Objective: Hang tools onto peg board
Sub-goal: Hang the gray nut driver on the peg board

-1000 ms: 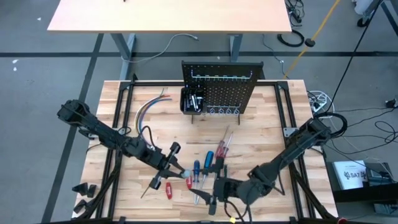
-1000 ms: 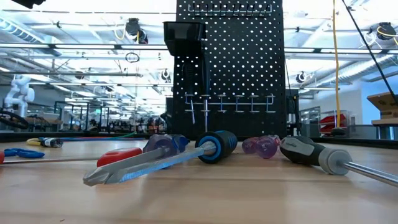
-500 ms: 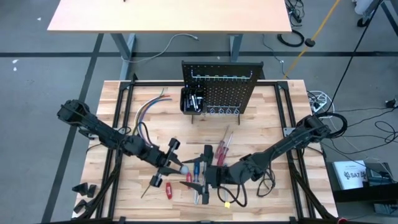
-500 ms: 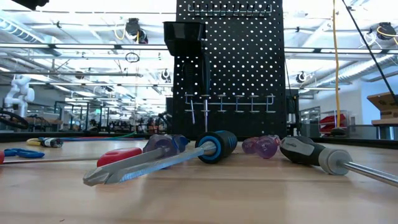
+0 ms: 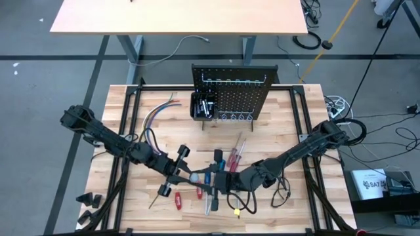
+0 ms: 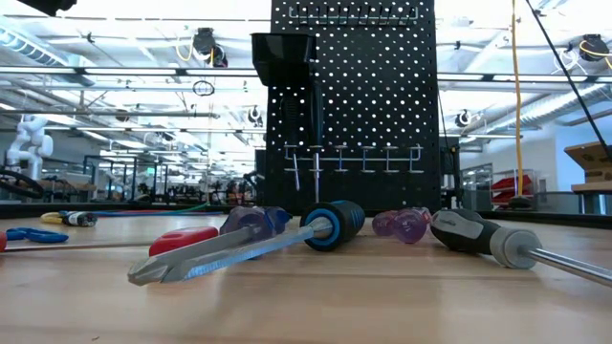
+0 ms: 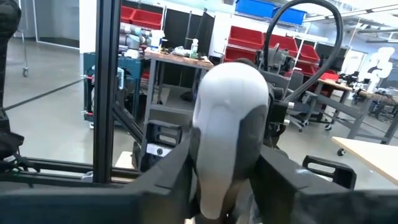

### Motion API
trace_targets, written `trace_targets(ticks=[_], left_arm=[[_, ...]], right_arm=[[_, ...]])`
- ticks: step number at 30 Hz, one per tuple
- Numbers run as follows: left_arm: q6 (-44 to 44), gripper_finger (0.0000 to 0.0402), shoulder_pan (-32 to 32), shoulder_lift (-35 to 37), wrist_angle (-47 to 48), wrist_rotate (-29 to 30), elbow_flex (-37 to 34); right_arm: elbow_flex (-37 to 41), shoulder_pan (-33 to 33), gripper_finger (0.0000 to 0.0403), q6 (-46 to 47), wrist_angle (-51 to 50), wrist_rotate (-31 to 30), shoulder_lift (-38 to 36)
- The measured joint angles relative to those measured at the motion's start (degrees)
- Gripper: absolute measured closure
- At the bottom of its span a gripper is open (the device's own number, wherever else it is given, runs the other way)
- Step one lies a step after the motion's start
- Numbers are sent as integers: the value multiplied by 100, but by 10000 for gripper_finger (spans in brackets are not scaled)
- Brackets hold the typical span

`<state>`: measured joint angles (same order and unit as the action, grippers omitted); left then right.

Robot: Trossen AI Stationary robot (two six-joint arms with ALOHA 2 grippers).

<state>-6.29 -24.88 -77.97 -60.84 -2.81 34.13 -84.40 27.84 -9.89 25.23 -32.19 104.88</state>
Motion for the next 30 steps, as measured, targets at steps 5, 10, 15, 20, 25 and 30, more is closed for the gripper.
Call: trace_targets(ticks=[5,10,15,20,25,30], left_arm=[[341,289,4,14,112,354,1],[139,218,13,120,1050,1339,7],[-30,177,15,618,2417,2495,9],[-16,170,15,1250,4021,2764,7],[-324,169,124,1798,4670,3087,4],[-700,169,476,2106,4844,3789,4]], right_arm=[[-2,-36,290,-151,-148,-89,-13],[0,3,290,-281,-655,-660,-155],[-2,71,290,126,-1640,-1304,-379],[0,151,290,1013,-3007,-2064,-772],[0,147,290,2264,-4811,-2889,-1144],[509,102,290,3809,-6108,-3649,-1641]])
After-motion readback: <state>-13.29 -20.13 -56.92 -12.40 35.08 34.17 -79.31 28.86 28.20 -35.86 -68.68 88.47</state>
